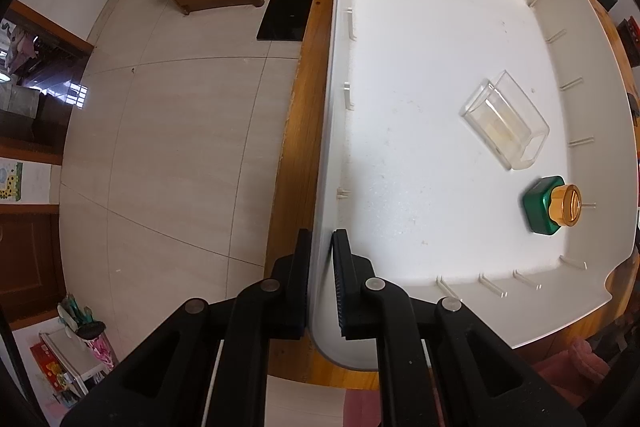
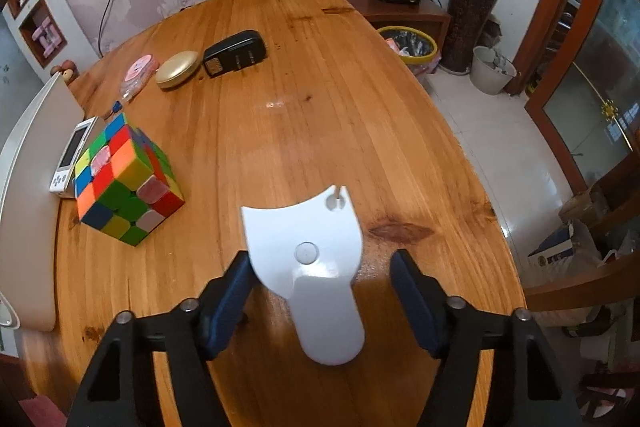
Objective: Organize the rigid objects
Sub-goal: 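Grasp the white plastic scraper with the right gripper, then carry the white scraper into the tray beside the jar and release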
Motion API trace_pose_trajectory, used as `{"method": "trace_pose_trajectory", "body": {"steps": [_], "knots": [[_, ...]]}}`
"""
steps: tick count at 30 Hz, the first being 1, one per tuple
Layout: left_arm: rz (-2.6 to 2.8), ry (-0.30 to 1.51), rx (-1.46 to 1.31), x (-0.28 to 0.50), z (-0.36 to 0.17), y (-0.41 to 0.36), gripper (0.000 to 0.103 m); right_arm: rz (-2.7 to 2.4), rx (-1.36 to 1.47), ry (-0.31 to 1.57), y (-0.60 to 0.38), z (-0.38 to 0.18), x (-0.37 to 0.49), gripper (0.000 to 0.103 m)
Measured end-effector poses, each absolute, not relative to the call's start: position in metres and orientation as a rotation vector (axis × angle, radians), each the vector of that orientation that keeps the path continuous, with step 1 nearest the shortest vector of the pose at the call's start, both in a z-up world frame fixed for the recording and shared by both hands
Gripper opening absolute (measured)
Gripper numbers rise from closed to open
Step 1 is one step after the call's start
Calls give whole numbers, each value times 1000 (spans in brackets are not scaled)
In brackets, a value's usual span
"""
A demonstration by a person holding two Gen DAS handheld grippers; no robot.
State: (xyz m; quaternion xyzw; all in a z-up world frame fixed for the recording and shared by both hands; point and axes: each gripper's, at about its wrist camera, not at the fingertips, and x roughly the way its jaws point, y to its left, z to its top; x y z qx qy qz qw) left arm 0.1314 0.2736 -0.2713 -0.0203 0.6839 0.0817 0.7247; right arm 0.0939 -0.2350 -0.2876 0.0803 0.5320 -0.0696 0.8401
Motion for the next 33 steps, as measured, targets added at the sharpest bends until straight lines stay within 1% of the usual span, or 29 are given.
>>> {"method": "trace_pose_trajectory", "body": {"steps": [2,14,26,33], "knots": [[179,1509,-45,132,-271,274,11,-138,165,1123,-232,-286,95,55],[159,1510,-20,132,-274,270,11,-116,190,1107,-227,-277,96,55],[85,1482,14,128,-270,263,11,-64,163,1001,-193,-229,104,55],[24,1468,38,127,-267,263,11,10,139,929,-154,-198,105,55]]}}
